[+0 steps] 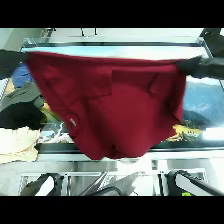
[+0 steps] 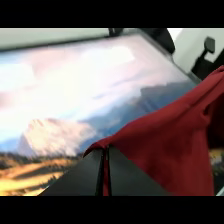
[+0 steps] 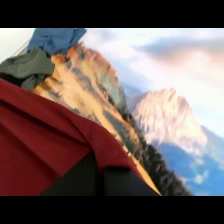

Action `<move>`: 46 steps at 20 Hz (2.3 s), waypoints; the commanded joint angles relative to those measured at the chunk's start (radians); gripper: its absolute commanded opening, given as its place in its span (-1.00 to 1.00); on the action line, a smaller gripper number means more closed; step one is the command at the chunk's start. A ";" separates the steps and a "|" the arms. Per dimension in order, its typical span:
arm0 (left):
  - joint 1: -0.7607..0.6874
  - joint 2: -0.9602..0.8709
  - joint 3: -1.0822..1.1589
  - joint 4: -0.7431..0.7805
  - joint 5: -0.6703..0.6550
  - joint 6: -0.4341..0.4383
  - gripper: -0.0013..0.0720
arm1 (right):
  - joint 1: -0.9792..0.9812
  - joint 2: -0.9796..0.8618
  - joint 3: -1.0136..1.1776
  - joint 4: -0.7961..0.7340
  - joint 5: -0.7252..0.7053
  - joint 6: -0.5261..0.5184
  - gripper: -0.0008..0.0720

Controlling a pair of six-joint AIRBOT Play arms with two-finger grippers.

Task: Fold the shirts.

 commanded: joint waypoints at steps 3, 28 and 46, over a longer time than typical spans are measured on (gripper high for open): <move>-0.274 -0.534 0.075 0.189 0.166 0.039 -0.92 | 0.092 -0.364 -0.107 0.026 -0.237 -0.121 -0.92; -0.182 -0.325 -0.893 0.373 0.059 -0.245 0.63 | -0.303 -0.331 -0.364 -0.507 -0.042 0.090 0.12; -0.323 -0.319 -0.858 0.126 0.270 -0.052 -0.92 | -0.299 -0.375 -0.364 -0.540 0.005 0.076 0.45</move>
